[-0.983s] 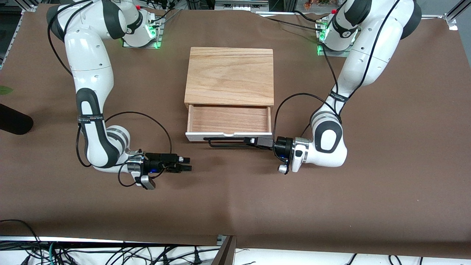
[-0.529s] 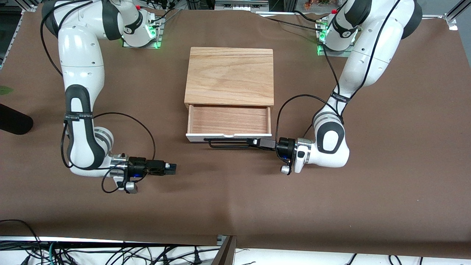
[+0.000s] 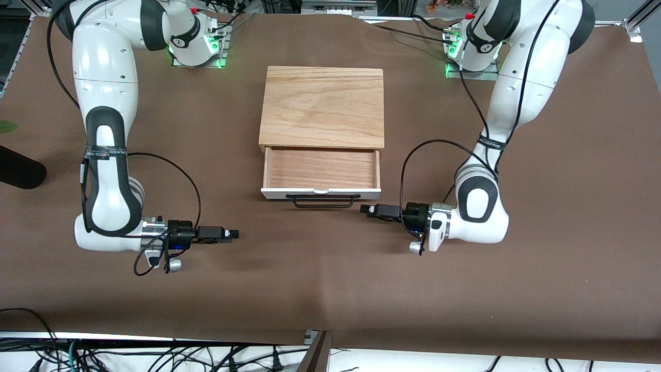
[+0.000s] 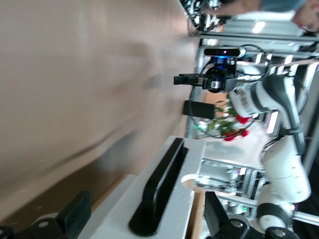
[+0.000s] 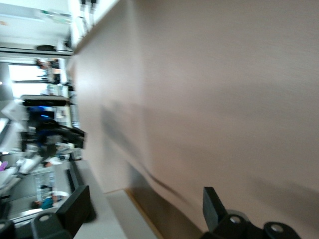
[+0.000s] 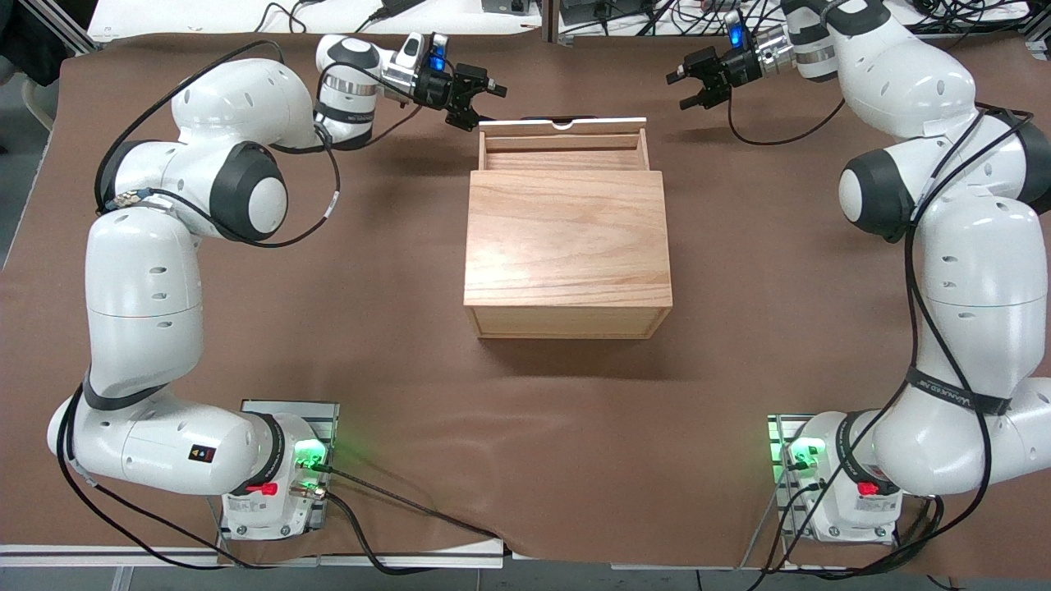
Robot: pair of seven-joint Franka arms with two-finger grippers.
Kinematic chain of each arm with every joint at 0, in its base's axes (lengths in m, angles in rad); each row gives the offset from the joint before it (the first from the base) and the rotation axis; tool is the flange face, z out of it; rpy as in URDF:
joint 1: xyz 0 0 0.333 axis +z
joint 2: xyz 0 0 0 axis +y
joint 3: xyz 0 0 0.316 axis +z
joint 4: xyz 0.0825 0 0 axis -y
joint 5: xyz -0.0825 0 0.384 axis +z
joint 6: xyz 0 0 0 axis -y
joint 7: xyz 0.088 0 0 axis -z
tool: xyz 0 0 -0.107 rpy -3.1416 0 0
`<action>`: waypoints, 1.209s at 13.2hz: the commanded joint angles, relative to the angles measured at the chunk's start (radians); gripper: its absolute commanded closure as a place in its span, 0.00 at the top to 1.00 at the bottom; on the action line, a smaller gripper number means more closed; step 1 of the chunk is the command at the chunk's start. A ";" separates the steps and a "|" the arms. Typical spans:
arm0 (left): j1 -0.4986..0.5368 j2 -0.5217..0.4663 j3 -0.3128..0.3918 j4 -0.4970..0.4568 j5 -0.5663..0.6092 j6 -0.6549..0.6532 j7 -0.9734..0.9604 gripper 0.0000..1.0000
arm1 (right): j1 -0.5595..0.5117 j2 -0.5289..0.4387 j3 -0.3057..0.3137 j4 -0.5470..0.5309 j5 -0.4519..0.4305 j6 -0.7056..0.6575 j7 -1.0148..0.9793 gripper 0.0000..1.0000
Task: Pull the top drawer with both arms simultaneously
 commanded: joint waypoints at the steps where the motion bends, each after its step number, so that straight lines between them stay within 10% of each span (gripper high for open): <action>1: 0.005 0.011 0.044 0.085 0.090 -0.014 -0.040 1.00 | 0.012 -0.041 -0.034 0.001 -0.136 0.007 0.088 1.00; 6: -0.001 -0.041 0.202 0.095 0.248 -0.014 -0.046 1.00 | 0.034 -0.063 -0.080 0.051 -0.349 0.018 0.293 1.00; 11: -0.003 -0.159 0.281 0.094 0.718 -0.018 -0.133 1.00 | 0.056 -0.269 -0.076 -0.034 -0.680 0.033 0.451 1.00; 16: -0.004 -0.358 0.274 0.077 1.119 -0.032 -0.281 1.00 | -0.109 -0.586 0.167 -0.223 -1.222 0.069 0.442 1.00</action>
